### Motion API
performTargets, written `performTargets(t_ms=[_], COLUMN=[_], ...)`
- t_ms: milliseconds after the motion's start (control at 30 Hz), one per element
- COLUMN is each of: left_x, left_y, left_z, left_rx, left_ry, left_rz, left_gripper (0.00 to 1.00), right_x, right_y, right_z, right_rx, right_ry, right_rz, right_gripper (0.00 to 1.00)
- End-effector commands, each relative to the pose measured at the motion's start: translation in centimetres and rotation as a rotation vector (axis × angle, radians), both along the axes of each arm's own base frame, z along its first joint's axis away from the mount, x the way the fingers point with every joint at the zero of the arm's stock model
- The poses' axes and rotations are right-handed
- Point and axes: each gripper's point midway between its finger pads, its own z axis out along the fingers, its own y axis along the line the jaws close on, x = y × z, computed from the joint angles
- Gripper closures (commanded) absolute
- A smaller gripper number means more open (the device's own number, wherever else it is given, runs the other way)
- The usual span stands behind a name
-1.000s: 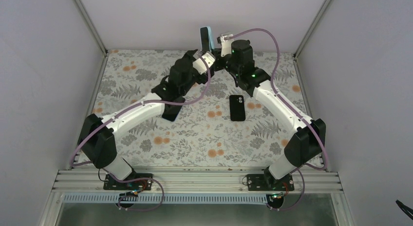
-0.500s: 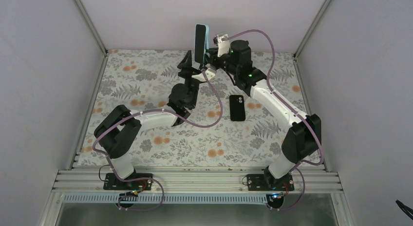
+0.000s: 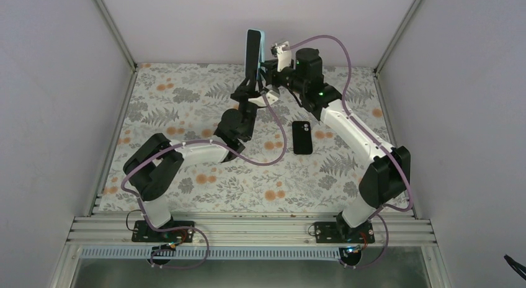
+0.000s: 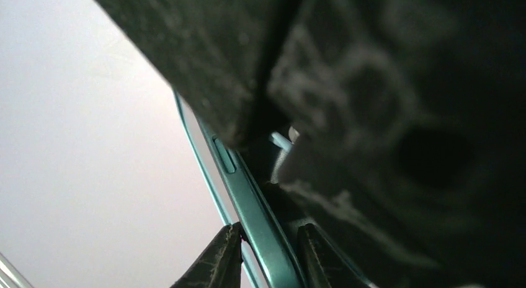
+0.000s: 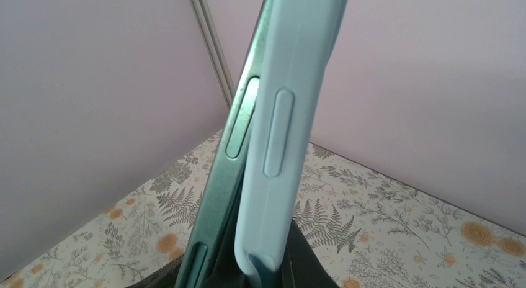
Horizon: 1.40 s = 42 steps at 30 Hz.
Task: Take the phone out of the phone case
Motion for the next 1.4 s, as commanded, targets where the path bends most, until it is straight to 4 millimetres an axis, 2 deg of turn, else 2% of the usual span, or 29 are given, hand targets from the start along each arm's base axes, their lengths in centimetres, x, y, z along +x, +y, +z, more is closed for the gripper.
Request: performTargets(t_ms=[0, 100, 333, 400, 500, 600, 700, 800, 867, 933, 1067, 1133, 1267, 1367], left_x=[1.5, 1.7, 1.1, 0.6, 0.3, 0.3, -0.2, -1.1, -1.7, -2.4, -3.5, -4.1, -6.0, -7.4], left_y=[8.0, 7.9, 7.6, 7.7, 6.7, 6.0, 5.1, 4.6, 5.0, 5.3, 5.3, 5.0, 4.2, 3.7], left_z=[6.5, 6.7, 7.5, 7.9, 7.7, 6.7, 5.0, 2.3, 0.1, -2.0, -7.2, -9.9, -15.1, -18.2], left_rx=[-0.237, -0.253, -0.27, -0.275, -0.254, -0.213, -0.123, -0.012, 0.067, 0.141, 0.289, 0.372, 0.526, 0.597], left_ry=[-0.135, -0.112, -0.044, -0.031, 0.029, 0.115, 0.194, 0.302, 0.355, 0.397, 0.466, 0.493, 0.533, 0.577], left_rz=[0.258, 0.244, 0.177, 0.147, 0.068, 0.026, -0.032, -0.08, -0.075, -0.08, -0.09, -0.077, -0.101, -0.134], left_gripper=[0.8, 0.88, 0.97, 0.98, 0.98, 0.98, 0.98, 0.98, 0.98, 0.98, 0.98, 0.98, 0.98, 0.98], right_x=[-9.4, -8.6, -4.6, -3.9, -3.5, -3.1, -2.4, -1.6, -1.7, -2.2, -4.2, -4.8, -4.3, -2.9], right_y=[1.7, 1.0, -3.2, -4.4, -5.7, -7.3, -9.8, -13.0, -14.3, -14.7, -13.0, -12.1, -10.8, -10.0], right_z=[-9.8, -10.1, -11.7, -11.8, -11.8, -12.2, -13.0, -14.2, -15.1, -16.0, -19.3, -21.8, -25.1, -26.0], right_rx=[-0.177, -0.196, -0.271, -0.289, -0.298, -0.33, -0.367, -0.404, -0.432, -0.451, -0.445, -0.447, -0.458, -0.459], right_ry=[0.399, 0.374, 0.314, 0.286, 0.267, 0.266, 0.282, 0.315, 0.339, 0.373, 0.511, 0.598, 0.695, 0.724], right_rz=[0.315, 0.256, 0.054, 0.006, -0.034, -0.082, -0.134, -0.171, -0.162, -0.129, 0.033, 0.083, 0.111, 0.12], right_gripper=[0.97, 0.97, 0.97, 0.97, 0.97, 0.97, 0.97, 0.97, 0.97, 0.97, 0.97, 0.97, 0.97, 0.96])
